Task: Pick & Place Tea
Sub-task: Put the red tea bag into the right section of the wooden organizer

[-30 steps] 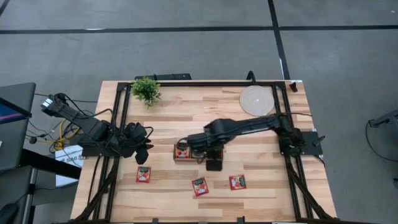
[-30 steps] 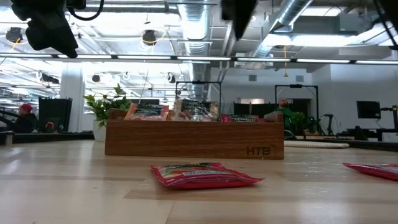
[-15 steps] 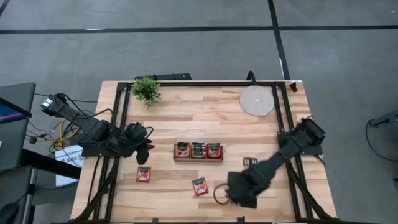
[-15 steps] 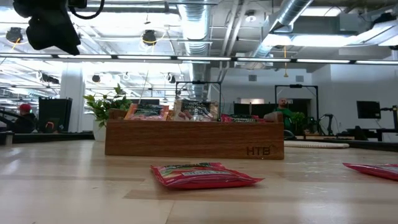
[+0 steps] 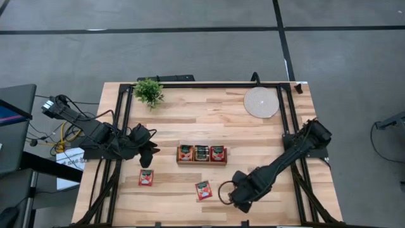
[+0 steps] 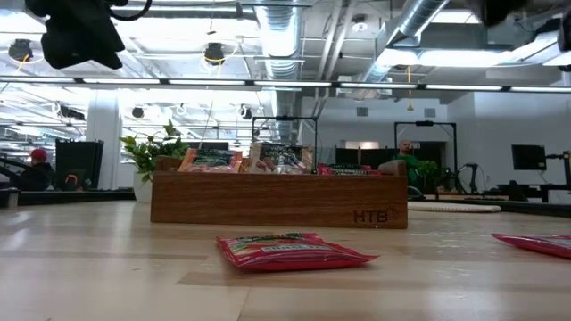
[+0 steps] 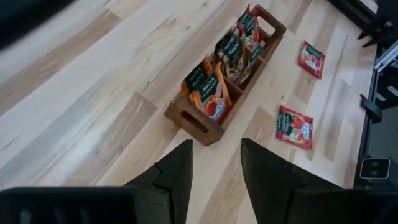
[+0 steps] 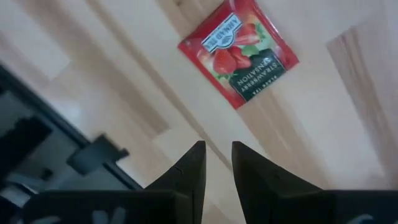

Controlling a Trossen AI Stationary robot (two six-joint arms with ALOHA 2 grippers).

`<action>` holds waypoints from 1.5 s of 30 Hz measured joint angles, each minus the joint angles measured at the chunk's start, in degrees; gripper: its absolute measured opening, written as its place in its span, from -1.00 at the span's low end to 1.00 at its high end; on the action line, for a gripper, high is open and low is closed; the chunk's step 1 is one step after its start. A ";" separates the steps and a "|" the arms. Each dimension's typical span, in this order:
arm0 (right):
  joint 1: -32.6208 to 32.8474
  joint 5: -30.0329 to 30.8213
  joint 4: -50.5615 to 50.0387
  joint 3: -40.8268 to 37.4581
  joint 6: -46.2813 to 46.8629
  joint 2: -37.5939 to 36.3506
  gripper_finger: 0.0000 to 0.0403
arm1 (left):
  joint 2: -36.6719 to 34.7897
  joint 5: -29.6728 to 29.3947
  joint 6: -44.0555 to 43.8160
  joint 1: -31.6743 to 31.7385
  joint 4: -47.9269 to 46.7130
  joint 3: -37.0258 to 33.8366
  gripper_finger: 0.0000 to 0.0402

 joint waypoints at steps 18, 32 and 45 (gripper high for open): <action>-8.05 -4.24 13.41 -12.34 16.47 0.05 -0.66 | -0.02 1.70 14.89 -0.02 -0.04 0.00 -0.37; -5.55 -6.56 10.26 -15.00 21.11 0.08 -0.48 | -0.59 -4.08 26.06 -0.04 3.30 0.00 -0.37; -6.50 -2.81 10.87 -15.00 20.56 0.08 -0.40 | -12.56 -5.40 26.73 -1.71 3.57 0.00 -0.37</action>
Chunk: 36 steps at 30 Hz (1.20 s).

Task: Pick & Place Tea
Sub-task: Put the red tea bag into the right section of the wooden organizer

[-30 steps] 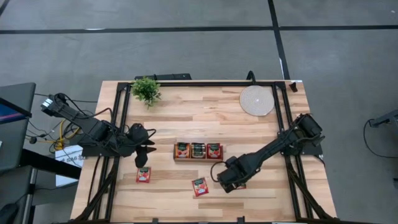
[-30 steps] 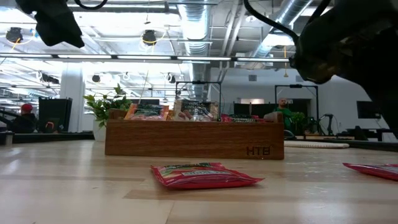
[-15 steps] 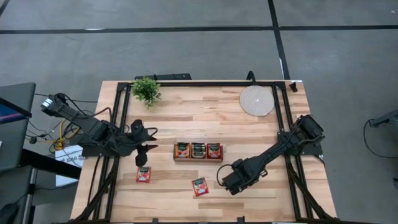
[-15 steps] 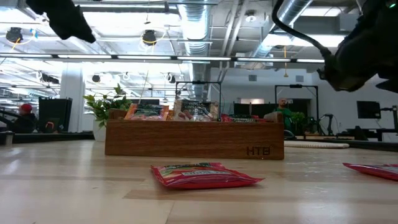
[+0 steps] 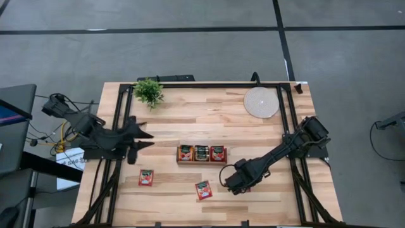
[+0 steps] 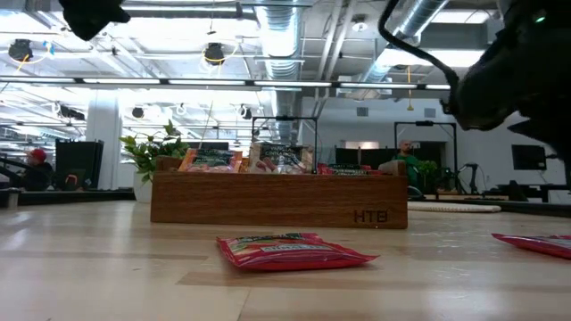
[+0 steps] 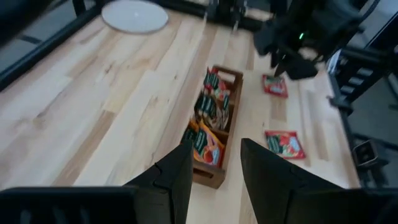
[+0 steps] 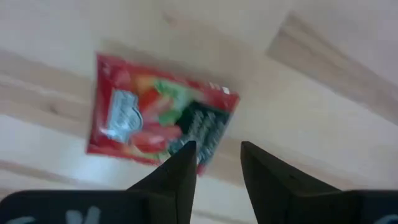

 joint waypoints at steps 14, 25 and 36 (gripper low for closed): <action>-0.56 -2.47 12.65 -9.25 2.90 -0.60 -0.40 | -8.40 -0.51 -2.28 -2.23 -5.76 -2.84 -0.37; -1.00 -2.91 12.70 -9.40 1.17 -0.46 -0.67 | -8.55 -0.58 -7.33 -2.23 -5.51 -7.41 -0.37; -0.98 -1.64 3.17 -5.64 -5.27 0.19 -0.98 | -8.55 -0.58 -5.97 -2.23 -4.64 -7.41 -0.37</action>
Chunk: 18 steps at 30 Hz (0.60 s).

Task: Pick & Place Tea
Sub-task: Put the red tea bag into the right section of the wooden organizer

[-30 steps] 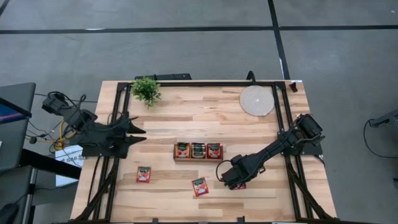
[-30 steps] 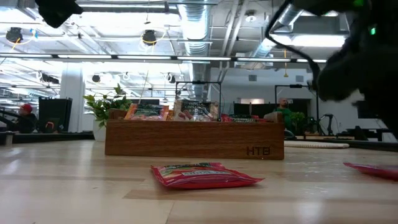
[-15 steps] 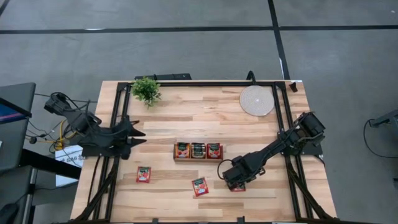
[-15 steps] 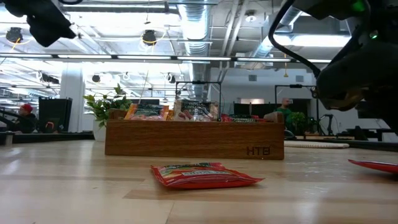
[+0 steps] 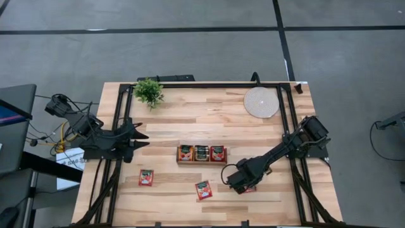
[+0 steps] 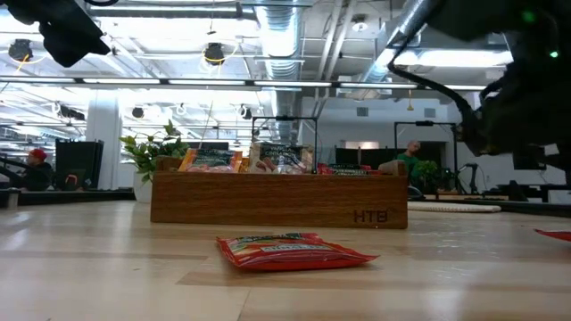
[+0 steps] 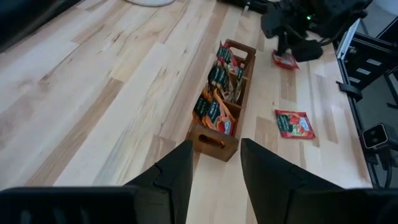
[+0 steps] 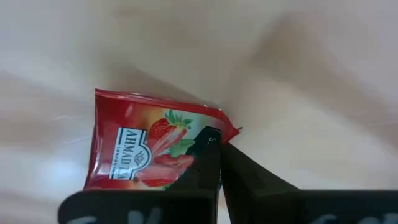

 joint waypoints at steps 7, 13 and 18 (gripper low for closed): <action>-0.50 0.46 -13.80 7.80 -7.77 0.20 -0.99 | 0.00 0.00 0.07 0.00 0.05 0.00 -0.37; -1.35 2.91 -26.01 19.17 -17.19 0.05 -1.00 | 0.00 0.00 0.07 0.00 0.17 0.00 -0.37; -3.73 8.96 -34.98 29.83 -24.40 0.01 -1.00 | 0.00 0.02 -0.08 0.00 0.17 0.00 -0.37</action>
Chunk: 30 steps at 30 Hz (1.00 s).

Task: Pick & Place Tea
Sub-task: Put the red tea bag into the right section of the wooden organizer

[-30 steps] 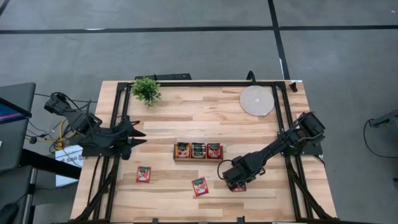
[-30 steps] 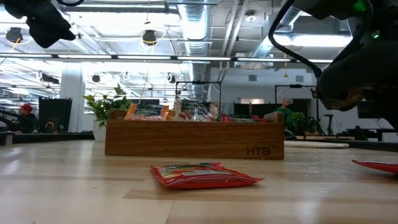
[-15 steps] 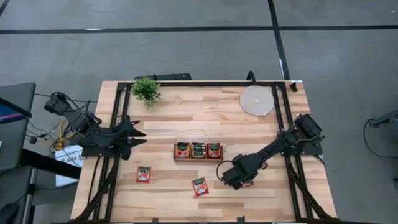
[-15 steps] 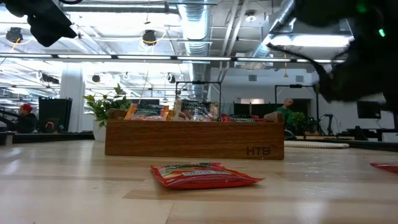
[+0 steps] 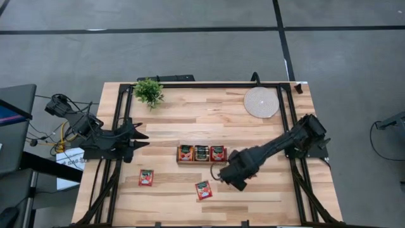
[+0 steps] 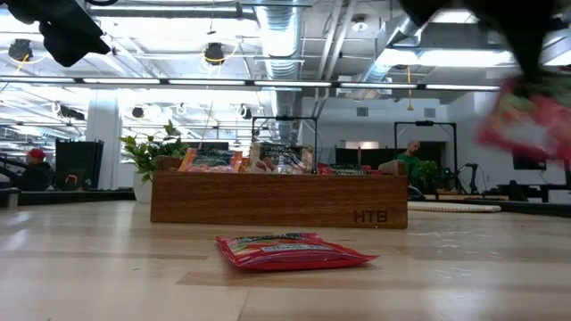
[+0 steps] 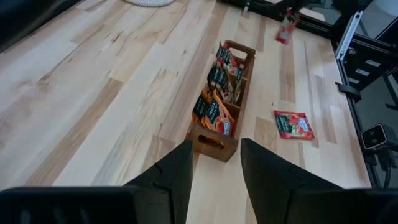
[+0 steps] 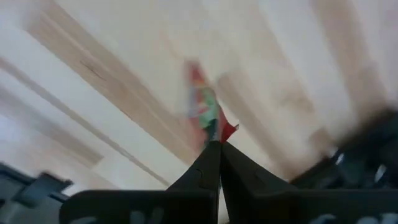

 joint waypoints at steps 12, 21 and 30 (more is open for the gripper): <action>-10.48 10.08 -3.53 16.91 -27.60 4.35 -1.00 | 0.13 0.00 -0.42 0.01 -0.02 0.00 -0.37; -14.69 10.17 -3.60 27.19 -52.86 12.94 -1.00 | 0.13 0.02 -0.43 0.00 -0.26 0.00 -0.37; -15.89 10.10 -3.78 28.12 -68.39 14.49 -1.00 | 0.13 0.00 -4.74 0.01 -0.24 0.00 -0.37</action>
